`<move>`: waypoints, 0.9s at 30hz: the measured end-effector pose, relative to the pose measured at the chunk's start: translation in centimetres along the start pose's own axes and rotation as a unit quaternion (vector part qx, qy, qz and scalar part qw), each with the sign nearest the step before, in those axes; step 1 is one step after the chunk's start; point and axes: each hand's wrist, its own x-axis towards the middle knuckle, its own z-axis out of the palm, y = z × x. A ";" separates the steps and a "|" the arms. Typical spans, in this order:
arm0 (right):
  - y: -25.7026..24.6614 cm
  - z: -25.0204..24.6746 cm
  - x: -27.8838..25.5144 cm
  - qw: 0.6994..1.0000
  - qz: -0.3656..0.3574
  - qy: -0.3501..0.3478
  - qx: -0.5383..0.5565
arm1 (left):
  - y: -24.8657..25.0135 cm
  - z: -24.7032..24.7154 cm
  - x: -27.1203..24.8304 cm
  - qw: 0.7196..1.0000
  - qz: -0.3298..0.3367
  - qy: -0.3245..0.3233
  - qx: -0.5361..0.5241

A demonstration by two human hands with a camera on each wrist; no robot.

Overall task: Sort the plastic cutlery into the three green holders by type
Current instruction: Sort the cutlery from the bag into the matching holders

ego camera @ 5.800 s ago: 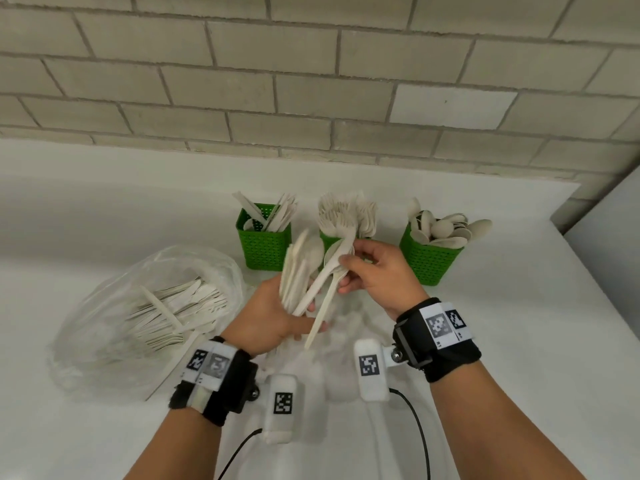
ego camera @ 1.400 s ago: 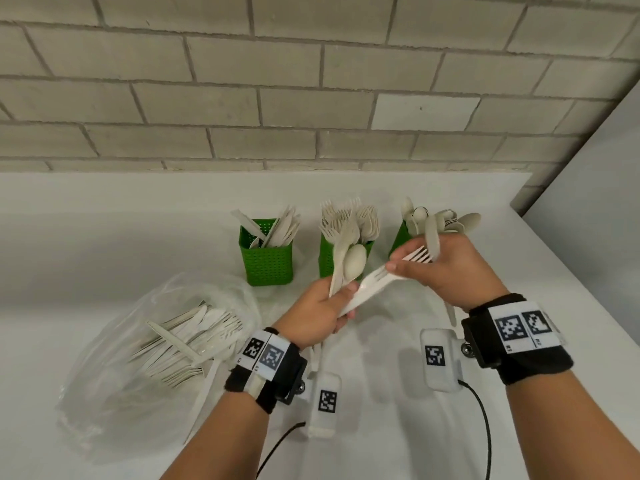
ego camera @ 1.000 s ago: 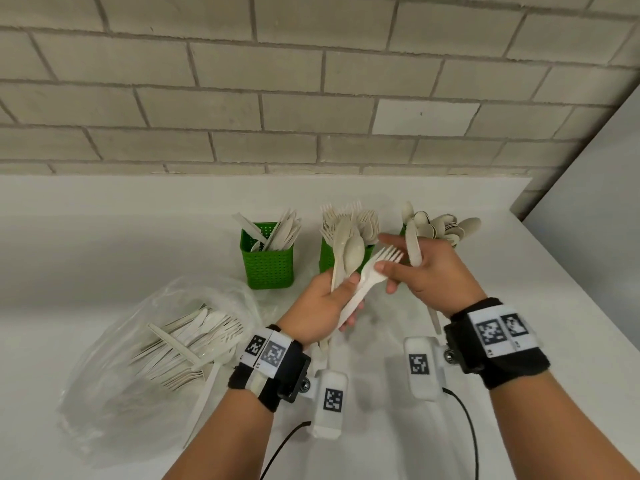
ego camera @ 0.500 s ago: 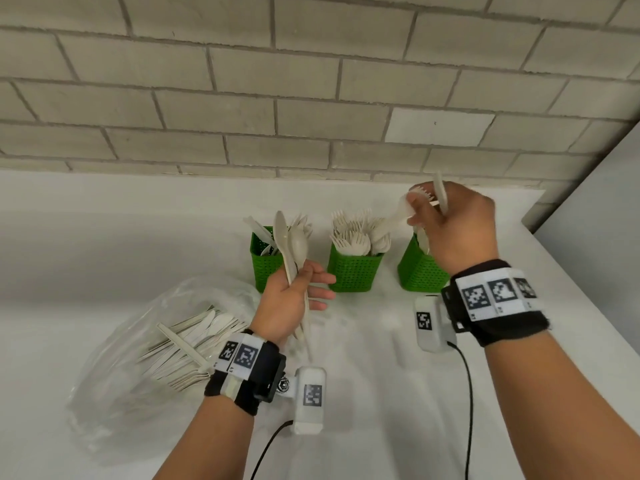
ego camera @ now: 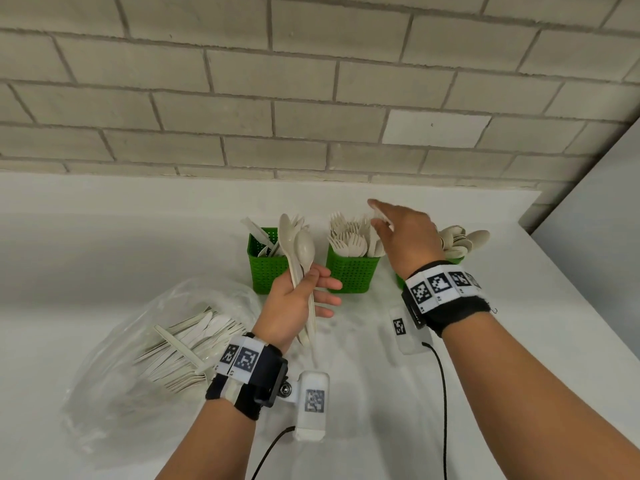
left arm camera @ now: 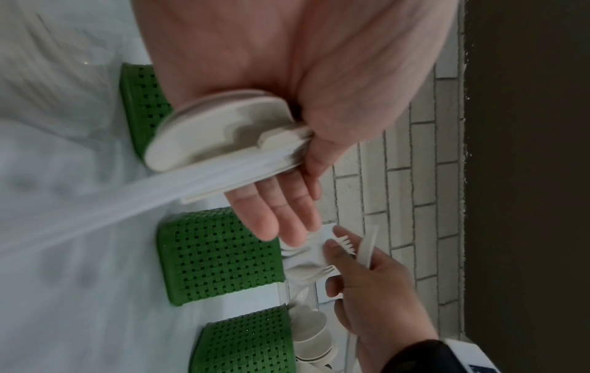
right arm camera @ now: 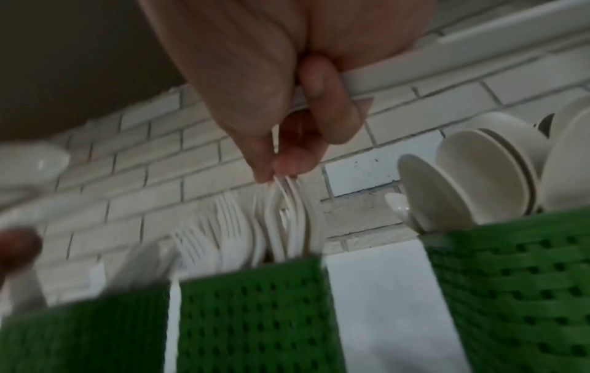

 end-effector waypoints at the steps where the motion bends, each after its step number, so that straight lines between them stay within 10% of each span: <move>1: -0.1 0.3 -0.3 0.998 0.007 -0.034 -0.046 | 0.0 0.0 -0.1 1.000 -0.001 0.000 0.001; 7: -1.1 0.3 -0.9 0.988 0.054 -0.106 -0.103 | 0.1 0.2 -0.2 1.000 -0.003 0.002 0.011; 21: 3.5 -7.1 -1.5 0.974 0.091 0.158 0.137 | -1.4 -0.5 -0.1 0.998 0.009 0.061 -0.031; 27: 6.8 -8.1 -2.2 0.976 0.122 0.126 0.133 | -1.9 1.8 0.7 0.999 -0.005 0.010 -0.036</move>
